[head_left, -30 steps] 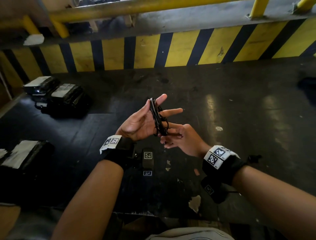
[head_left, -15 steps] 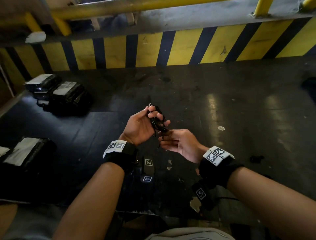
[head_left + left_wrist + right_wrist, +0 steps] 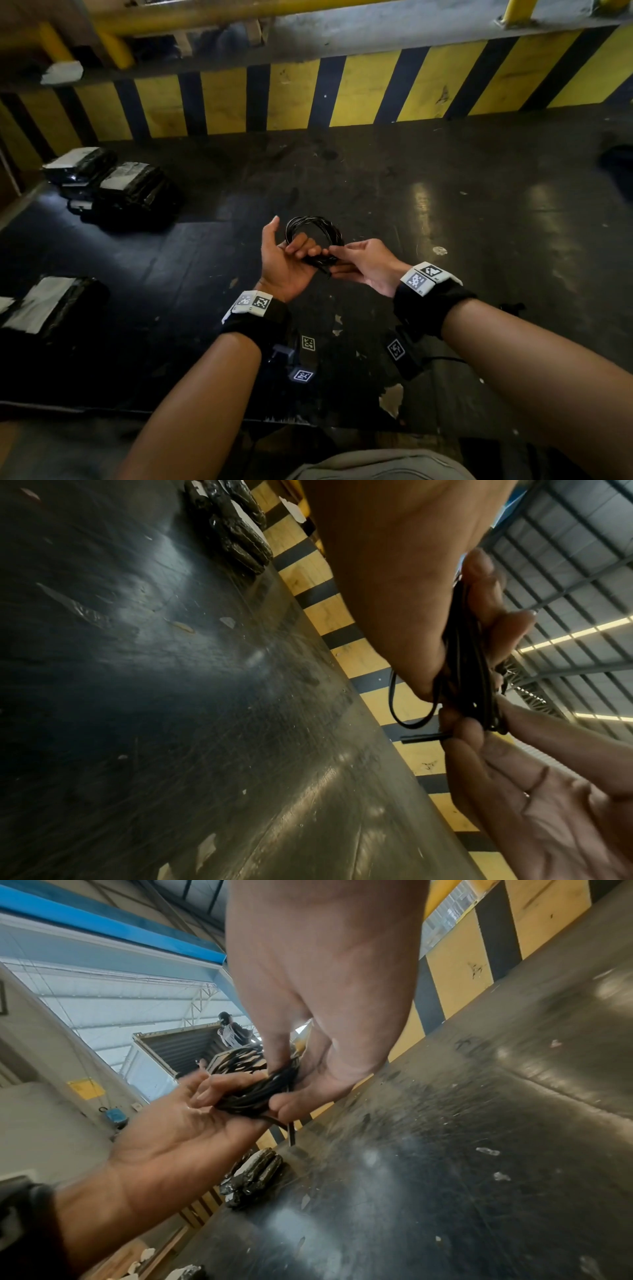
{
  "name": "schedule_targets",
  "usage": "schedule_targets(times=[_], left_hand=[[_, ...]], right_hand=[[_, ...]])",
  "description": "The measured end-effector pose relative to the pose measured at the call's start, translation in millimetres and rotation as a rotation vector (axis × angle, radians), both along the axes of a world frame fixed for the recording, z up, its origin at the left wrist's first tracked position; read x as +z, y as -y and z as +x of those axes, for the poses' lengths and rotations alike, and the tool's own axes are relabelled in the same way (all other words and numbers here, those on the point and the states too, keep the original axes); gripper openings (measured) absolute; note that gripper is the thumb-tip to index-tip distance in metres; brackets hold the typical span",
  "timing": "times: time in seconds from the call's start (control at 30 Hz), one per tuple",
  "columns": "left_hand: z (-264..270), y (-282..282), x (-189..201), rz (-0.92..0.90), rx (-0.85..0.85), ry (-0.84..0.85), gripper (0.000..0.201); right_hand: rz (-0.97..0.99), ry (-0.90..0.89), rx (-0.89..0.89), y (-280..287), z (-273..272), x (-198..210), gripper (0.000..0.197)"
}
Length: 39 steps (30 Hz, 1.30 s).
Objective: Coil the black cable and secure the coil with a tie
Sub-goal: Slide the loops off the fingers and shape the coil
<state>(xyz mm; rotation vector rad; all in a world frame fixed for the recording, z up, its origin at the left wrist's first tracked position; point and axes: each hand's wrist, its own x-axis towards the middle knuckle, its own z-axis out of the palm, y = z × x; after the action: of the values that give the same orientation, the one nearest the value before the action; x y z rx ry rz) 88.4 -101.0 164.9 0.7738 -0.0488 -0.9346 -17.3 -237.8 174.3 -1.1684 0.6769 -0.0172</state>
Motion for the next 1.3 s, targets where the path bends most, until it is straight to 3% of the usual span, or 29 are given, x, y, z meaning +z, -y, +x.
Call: schedule_targets(times=[0.1, 0.3, 0.57, 0.7, 0.87, 1.0, 1.2, 1.3], left_hand=[[-3.4, 4.2, -2.9, 0.075, 0.016, 0.109, 0.059], [-3.7, 2.4, -8.1, 0.018, 0.005, 0.184, 0.055], [-8.5, -0.4, -3.8, 0.003, -0.091, 0.192, 0.054], [-8.4, -1.4, -3.6, 0.070, -0.074, 0.185, 0.057], [-4.8, 0.6, -15.0, 0.277, -0.023, 0.147, 0.050], [-8.1, 3.3, -23.7, 0.530, -0.064, 0.262, 0.032], [-15.1, 11.8, -18.6, 0.818, -0.360, 0.573, 0.030], [-19.1, 18.4, -14.6, 0.875, -0.520, 0.867, 0.038]], right_hand=[[-0.001, -0.018, 0.010, 0.7, -3.1, -5.5, 0.034], [0.054, -0.019, 0.080, -5.4, -11.3, -14.2, 0.036], [0.262, -0.111, 0.235, 1.0, -17.5, -13.1, 0.024], [0.219, -0.082, 0.204, 4.5, -16.7, -17.0, 0.028], [-0.004, -0.044, 0.155, 15.1, -13.3, -17.1, 0.024], [-0.327, -0.135, 0.204, 25.6, -13.2, -14.3, 0.020], [-1.016, -0.359, 0.477, 39.5, -18.9, -13.7, 0.019], [-1.188, -0.436, 0.594, 43.7, -24.5, -9.4, 0.020]])
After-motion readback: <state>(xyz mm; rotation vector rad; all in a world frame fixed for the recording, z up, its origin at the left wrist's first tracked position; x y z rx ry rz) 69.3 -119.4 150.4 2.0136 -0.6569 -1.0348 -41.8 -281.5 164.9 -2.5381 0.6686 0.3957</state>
